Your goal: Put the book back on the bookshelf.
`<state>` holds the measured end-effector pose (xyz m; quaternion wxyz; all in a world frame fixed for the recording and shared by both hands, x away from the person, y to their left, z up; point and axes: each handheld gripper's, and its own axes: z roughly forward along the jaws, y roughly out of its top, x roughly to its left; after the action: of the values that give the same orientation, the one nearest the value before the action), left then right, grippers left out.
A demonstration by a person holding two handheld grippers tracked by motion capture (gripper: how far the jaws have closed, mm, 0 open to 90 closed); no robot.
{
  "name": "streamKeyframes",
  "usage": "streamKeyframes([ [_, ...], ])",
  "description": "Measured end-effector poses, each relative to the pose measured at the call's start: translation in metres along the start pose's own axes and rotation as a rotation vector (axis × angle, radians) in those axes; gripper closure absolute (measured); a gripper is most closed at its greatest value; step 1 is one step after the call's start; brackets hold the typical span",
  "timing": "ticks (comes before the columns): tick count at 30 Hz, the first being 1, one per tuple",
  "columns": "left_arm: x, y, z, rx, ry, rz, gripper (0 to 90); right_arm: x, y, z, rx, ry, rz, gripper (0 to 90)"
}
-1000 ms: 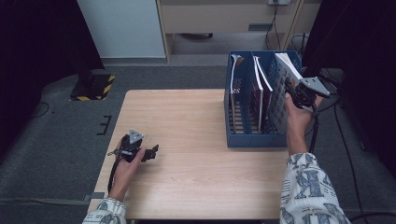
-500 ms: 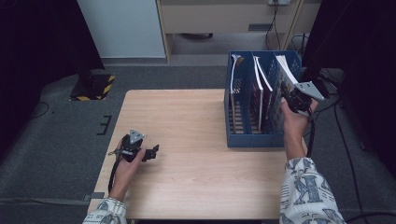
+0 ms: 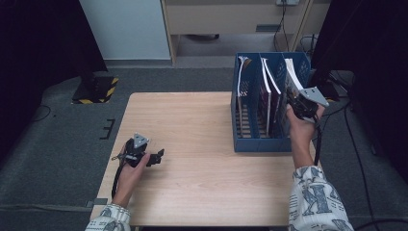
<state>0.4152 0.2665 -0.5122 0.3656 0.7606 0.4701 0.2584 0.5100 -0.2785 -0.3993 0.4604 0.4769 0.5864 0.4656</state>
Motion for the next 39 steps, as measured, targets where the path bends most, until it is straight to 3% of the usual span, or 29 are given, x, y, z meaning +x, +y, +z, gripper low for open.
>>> streamKeyframes([
  [6, -0.0004, 0.0003, 0.0006, 0.001, -0.003, 0.001, 6.2, 0.0023, 0.0019, 0.0025, 0.014, 0.000, -0.070, 72.9],
  [13, -0.0002, 0.0004, 0.0006, 0.002, -0.003, 0.001, 6.2, 0.0026, 0.0015, 0.0037, 0.022, -0.009, -0.116, 72.6],
  [28, -0.0010, 0.0008, 0.0003, 0.001, -0.002, 0.005, 6.2, 0.0041, 0.0005, 0.0026, 0.022, 0.009, -0.061, 64.3],
  [33, -0.0007, 0.0008, -0.0001, 0.005, -0.002, 0.010, 6.2, 0.0051, -0.0012, 0.0024, 0.035, 0.019, -0.041, 51.2],
  [39, -0.0018, 0.0010, -0.0001, 0.003, -0.002, 0.012, 6.2, 0.0053, -0.0004, 0.0006, 0.029, 0.022, -0.027, 46.3],
])
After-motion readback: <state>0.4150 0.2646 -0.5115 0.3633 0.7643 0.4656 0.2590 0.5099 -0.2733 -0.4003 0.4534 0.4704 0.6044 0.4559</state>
